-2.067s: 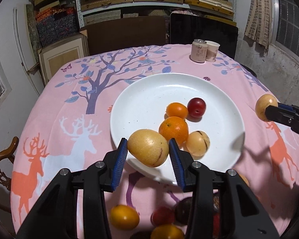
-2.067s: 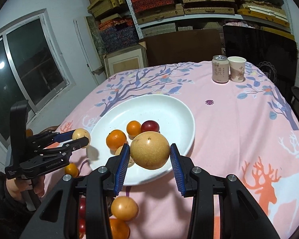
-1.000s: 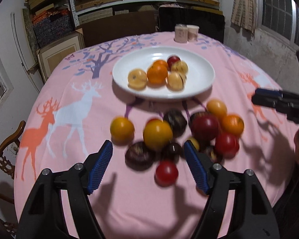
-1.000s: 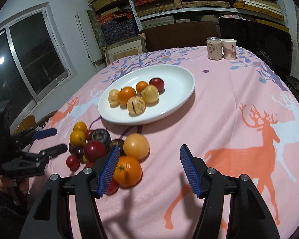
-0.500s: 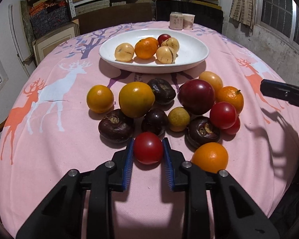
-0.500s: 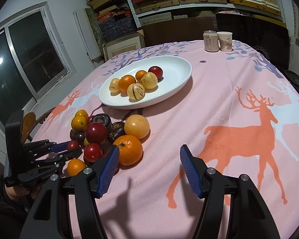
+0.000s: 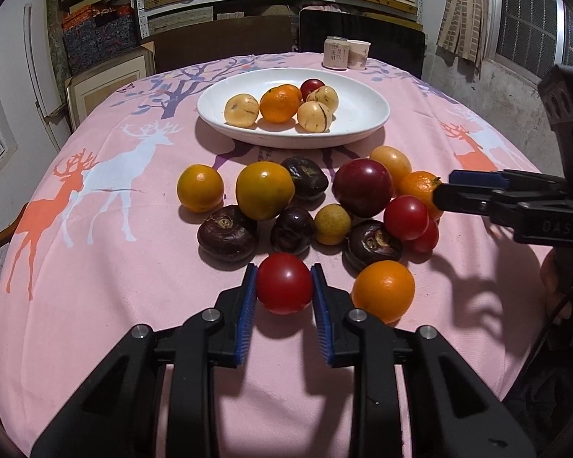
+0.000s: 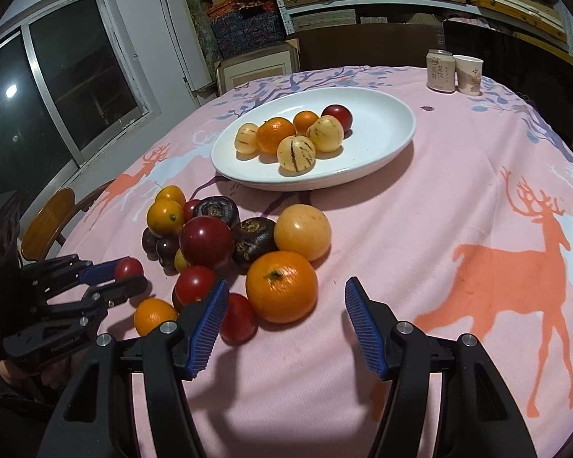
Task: Organize fruits
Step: 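Grasp a red plum with the left gripper while the right grasps a tangerine, then place the plum on the plate with the left gripper while the right places the tangerine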
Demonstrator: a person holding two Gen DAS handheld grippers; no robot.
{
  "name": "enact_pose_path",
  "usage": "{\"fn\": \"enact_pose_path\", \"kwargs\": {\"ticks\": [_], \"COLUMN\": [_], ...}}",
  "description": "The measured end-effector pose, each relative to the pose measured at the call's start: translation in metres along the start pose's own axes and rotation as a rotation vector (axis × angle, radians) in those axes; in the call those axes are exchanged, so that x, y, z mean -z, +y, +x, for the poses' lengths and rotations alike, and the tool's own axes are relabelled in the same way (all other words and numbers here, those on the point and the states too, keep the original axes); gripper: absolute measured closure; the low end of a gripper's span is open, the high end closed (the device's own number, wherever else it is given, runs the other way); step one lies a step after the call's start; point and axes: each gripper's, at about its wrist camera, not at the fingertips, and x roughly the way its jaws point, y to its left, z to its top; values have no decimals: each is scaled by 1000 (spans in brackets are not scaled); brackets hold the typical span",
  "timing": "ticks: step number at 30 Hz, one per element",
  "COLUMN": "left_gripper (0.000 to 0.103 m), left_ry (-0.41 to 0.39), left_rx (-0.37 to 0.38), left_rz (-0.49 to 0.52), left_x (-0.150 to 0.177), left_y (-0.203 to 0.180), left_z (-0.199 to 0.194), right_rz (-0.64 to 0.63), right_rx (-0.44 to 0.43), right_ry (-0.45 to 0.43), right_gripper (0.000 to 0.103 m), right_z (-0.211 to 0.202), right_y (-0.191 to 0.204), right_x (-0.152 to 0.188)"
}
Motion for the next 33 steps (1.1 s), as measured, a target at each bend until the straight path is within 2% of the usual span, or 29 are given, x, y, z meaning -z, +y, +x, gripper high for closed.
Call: {"fn": "enact_pose_path", "kwargs": {"ticks": [4,6,7,14,22,33], "left_gripper": [76,76,76,76,76,76], "left_ry": [5,7,8,-2,-48,-97], "left_rx": [1,0,0,-1,7,16], "left_rz": [-5,-9,-11,-22,-32,-15], "left_x": [0,0,0,-1,-8,-34], "left_y": [1,2,3,6,6,6], "left_z": [2,3,3,1,-16,-37], "right_rz": [50,82,83,98,126,142], "right_rx": [-13,-44,-62,-78,-76,-45], "right_ry": [50,69,68,36,-27,-139], "right_gripper": [40,48,58,59,59,59], "right_z": [20,25,25,17,-8,-51], "right_y": [-6,-11,-11,-12,-22,-41], "right_x": [-5,-5,-5,0,3,-12]}}
